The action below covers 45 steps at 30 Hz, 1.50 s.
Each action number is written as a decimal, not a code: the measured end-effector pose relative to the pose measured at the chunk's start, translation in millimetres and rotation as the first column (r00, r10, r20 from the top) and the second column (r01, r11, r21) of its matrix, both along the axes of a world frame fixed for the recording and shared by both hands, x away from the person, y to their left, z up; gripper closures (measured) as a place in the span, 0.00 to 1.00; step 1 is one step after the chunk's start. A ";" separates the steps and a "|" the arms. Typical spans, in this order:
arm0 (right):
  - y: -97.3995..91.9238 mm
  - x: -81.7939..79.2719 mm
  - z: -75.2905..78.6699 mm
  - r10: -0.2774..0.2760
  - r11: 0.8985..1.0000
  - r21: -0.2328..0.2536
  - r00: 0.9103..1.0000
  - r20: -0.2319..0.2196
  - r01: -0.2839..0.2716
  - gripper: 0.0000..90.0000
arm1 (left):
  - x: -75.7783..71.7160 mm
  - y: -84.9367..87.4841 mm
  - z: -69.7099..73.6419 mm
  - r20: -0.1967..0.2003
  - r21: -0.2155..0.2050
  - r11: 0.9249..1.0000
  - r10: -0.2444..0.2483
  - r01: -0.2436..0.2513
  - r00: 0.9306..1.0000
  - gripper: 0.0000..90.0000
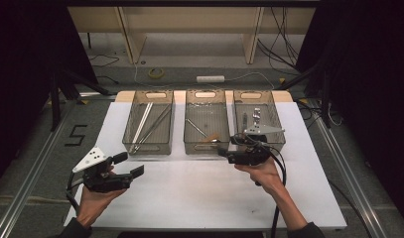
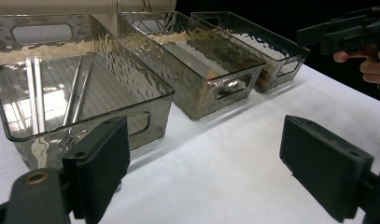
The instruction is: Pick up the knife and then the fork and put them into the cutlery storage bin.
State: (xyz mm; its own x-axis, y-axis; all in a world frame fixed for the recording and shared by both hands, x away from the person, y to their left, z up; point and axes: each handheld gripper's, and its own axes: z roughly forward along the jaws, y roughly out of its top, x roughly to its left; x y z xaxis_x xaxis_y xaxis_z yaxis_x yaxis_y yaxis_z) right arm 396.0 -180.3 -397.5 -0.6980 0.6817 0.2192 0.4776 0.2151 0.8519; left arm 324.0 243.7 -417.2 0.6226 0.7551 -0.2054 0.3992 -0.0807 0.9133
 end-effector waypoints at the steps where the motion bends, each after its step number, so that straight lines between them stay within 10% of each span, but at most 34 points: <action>1: -0.1 -1.7 -0.5 0.000 1.000 -0.001 1.000 0.007 0.000 0.32 | 0.0 -0.1 -0.1 0.000 0.000 1.000 -0.001 0.001 1.000 0.17; 45: -29.0 -55.4 -27.3 -0.017 1.000 0.022 0.997 0.072 0.015 0.30 | -1.5 -3.0 -1.6 -0.013 -0.013 0.999 -0.030 0.030 0.999 0.17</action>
